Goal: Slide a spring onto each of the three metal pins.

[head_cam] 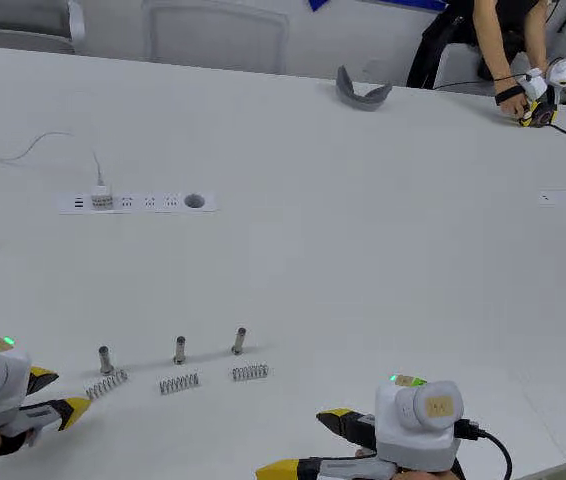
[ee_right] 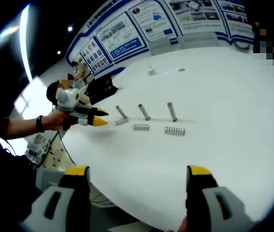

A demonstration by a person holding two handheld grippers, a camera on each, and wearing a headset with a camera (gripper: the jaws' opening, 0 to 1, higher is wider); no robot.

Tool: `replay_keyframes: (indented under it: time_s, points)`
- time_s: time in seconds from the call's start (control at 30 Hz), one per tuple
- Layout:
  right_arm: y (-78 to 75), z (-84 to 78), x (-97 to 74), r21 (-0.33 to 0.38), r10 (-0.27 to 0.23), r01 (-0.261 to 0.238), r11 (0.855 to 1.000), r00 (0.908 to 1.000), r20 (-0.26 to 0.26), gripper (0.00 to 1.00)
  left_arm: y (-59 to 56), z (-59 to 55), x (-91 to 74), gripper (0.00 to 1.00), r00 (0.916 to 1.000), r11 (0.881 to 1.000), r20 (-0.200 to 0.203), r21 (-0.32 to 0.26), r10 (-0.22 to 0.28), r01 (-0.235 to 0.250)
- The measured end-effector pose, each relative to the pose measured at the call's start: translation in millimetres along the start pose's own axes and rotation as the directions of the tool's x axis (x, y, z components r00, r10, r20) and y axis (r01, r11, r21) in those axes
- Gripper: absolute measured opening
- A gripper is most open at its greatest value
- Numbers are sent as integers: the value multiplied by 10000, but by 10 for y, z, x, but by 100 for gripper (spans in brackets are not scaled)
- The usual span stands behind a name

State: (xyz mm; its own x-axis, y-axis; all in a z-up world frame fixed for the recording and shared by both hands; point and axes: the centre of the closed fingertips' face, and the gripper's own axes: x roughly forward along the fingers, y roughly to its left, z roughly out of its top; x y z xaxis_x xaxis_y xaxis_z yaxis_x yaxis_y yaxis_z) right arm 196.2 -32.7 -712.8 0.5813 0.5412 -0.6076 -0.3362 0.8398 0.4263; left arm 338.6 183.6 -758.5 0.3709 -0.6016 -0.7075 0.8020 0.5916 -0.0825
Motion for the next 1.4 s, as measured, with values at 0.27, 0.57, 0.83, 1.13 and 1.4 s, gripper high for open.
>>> replay_keyframes:
  time_s: [0.27,0.57,0.83,1.13,1.4]
  points:
    - [-56,16,-41,86,-184,183,9998,9997,167,83,-48,51,-94,45,9996,9998,271,153,-112,108]
    - [-71,5,-48,152,-239,236,9996,9994,233,83,-105,-43,-247,48,9992,10000,408,4,48,-48]
    - [-33,-18,0,81,-145,144,9999,9998,104,83,-94,-169,-398,55,9991,9995,398,-283,159,-148]
    - [-6,14,31,39,-38,37,10000,9997,228,84,-27,-188,-540,59,9969,9967,654,-711,447,-400]
    - [-10,1,48,8,-62,62,10000,9998,182,84,-25,-177,-621,62,9949,9955,767,-734,651,-595]
